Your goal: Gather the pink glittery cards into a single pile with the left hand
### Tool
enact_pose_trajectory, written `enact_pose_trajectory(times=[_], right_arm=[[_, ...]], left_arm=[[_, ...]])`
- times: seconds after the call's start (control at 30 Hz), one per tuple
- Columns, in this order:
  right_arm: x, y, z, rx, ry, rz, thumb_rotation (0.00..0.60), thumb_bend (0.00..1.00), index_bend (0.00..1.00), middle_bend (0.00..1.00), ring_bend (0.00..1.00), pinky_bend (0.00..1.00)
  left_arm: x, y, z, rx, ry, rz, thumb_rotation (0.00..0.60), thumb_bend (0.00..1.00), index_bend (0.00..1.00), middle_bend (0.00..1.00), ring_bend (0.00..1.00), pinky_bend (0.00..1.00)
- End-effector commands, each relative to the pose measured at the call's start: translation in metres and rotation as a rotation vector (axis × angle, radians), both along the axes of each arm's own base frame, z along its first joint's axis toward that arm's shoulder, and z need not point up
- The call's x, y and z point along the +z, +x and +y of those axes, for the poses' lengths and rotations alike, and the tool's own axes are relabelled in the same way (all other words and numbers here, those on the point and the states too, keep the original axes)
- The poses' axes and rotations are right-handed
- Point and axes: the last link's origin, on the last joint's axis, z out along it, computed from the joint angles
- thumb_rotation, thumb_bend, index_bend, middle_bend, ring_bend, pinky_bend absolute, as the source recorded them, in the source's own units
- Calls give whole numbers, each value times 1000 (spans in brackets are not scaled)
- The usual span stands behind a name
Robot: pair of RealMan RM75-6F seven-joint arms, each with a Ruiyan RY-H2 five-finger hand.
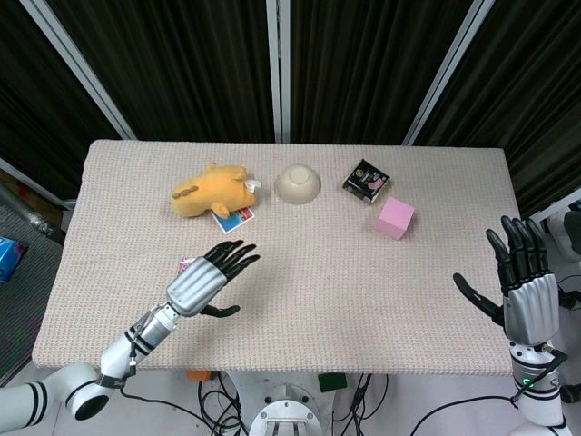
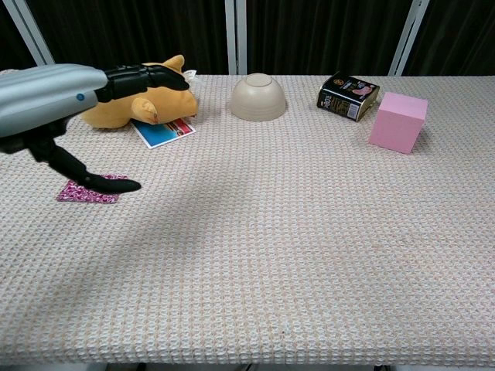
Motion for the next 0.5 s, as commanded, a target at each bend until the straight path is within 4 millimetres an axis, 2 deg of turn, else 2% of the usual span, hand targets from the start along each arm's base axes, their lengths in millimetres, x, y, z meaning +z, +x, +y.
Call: enact_pose_trajectory(times=[0.03,0.5], right_arm=[[-2,-2,-2,-1,3,-3,600,429,0,0,0,0],[5,-11,1,-22,1,-16,600,428,0,0,0,0]], left_arm=[[0,1,2,-2,8,-6,475,172,58,9,0,119],[1,6,-4,-15,16,25,476,172,58,9,0,129]])
